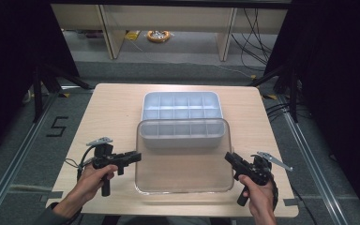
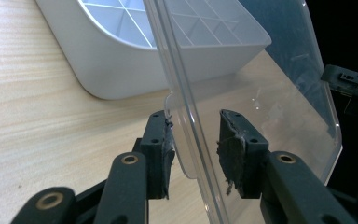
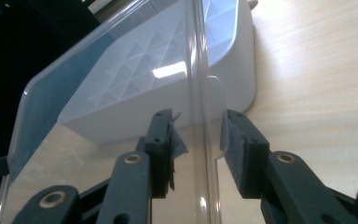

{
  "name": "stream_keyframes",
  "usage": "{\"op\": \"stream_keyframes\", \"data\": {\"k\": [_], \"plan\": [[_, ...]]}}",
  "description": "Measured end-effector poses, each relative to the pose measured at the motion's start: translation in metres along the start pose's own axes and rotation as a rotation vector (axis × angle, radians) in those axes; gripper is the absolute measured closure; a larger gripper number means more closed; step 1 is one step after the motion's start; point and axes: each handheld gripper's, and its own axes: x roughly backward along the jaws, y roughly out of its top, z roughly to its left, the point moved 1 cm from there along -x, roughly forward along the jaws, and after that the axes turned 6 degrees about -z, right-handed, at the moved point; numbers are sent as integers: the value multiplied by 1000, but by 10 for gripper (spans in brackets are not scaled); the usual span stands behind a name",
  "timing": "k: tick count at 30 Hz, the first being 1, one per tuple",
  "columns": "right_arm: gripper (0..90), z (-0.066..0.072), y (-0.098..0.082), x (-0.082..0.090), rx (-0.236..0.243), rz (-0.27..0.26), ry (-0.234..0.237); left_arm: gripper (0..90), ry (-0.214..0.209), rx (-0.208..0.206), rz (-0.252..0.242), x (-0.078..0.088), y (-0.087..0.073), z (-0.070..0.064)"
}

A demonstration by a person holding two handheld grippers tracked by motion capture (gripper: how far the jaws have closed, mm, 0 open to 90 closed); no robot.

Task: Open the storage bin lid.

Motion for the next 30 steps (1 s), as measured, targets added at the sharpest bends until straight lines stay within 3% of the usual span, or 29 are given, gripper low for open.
{"op": "stream_keyframes", "data": {"k": [3,6,11,14,15,16,19,21,22,24,25,26,27,29,30], "plan": [[645,-1,-6,4,13,15,-20,632,0,-7,12,2,-5,-1],[645,-1,-10,7,-1,16,-12,632,-8,-15,8,4,-8,-3],[643,-1,-17,16,31,12,-24,631,-9,-21,32,7,-17,-5],[644,-1,-22,18,29,29,-22,632,-16,-14,34,9,-21,-4],[644,1,-24,20,1,37,-29,632,-17,-15,40,10,-22,-4],[642,0,-24,21,31,36,-26,631,-19,-17,46,10,-24,-4],[638,-2,-30,21,36,39,-31,629,-15,-15,62,10,-30,-4],[639,0,-32,23,-2,53,-26,629,-16,-12,71,9,-34,-3],[639,-3,-33,22,42,42,-41,629,-3,-15,74,9,-36,-4],[639,-2,-33,25,47,64,-43,627,-12,-15,85,9,-39,-3],[639,0,-35,24,7,60,-29,628,-12,-13,87,9,-40,-3],[638,-1,-36,24,14,58,-35,627,-7,-15,90,9,-41,-3],[639,-4,-36,24,53,56,-25,627,-14,-13,97,9,-42,-2],[638,-3,-38,24,55,74,-63,627,-12,-8,102,8,-43,-1],[637,-3,-39,24,37,70,-32,627,-12,-14,107,8,-44,-1]]}}
